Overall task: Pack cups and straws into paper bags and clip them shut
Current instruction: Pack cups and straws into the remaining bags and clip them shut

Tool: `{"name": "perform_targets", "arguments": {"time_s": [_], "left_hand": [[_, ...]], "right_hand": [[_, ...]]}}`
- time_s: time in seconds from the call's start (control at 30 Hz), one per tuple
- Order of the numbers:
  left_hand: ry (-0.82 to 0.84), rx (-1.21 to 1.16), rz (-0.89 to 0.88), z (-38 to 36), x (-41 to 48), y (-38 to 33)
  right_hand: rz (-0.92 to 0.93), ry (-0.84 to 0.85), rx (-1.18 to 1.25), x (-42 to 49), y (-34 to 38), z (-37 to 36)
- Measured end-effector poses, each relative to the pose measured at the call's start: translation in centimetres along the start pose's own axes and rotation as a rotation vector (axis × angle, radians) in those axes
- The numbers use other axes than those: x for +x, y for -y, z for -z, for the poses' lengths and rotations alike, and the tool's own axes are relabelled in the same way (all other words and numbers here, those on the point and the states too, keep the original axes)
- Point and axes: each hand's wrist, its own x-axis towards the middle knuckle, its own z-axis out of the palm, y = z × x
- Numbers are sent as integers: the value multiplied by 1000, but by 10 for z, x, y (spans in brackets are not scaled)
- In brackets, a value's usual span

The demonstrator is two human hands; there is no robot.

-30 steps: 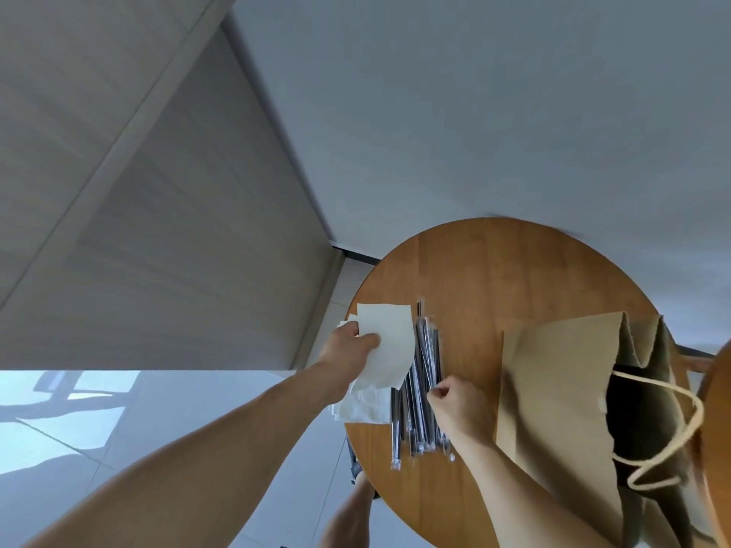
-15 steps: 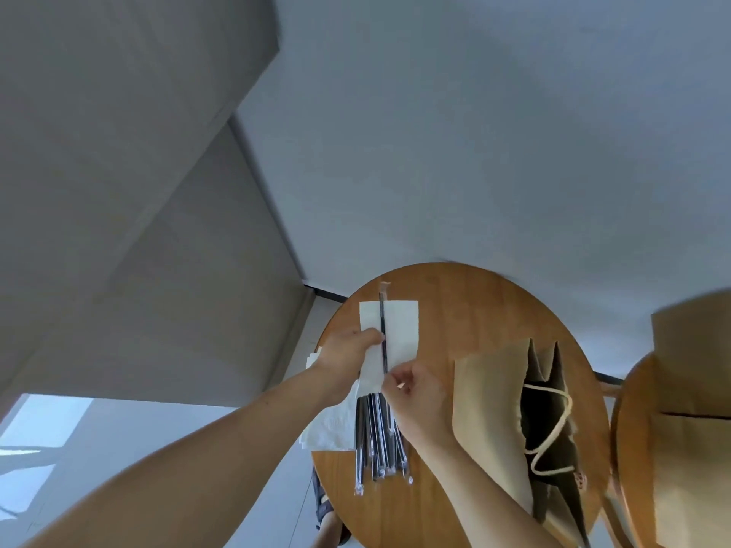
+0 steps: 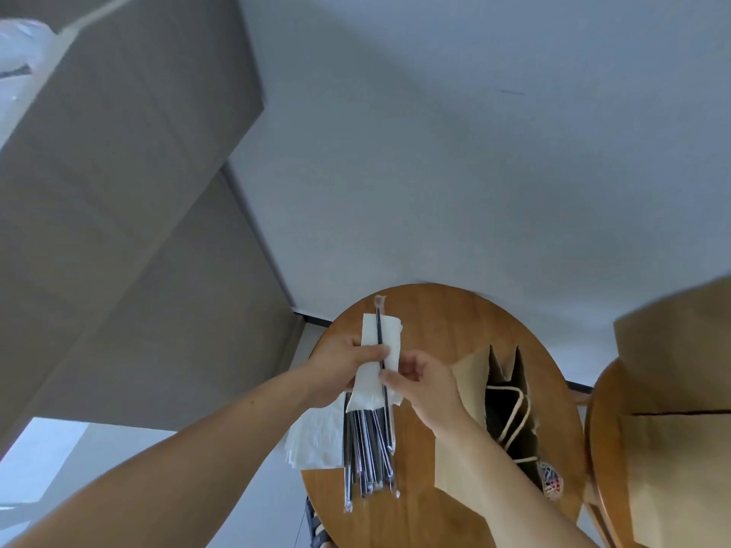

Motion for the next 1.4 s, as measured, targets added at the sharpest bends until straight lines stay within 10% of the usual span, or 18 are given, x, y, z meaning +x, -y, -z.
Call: {"name": "perform_targets", "arguments": {"time_s": [0.4, 0.97, 1.27, 1.4], "left_hand": [[218, 82, 16, -37, -2, -31], [134, 67, -57, -80, 2, -56], [346, 834, 160, -133, -2, 12], [11, 975, 25, -159, 0, 35]], "right_hand": [[-241, 91, 396, -27, 15, 40], [-31, -145, 70, -47, 63, 113], [83, -583, -28, -34, 86, 160], [69, -613, -202, -22, 75, 139]]}}
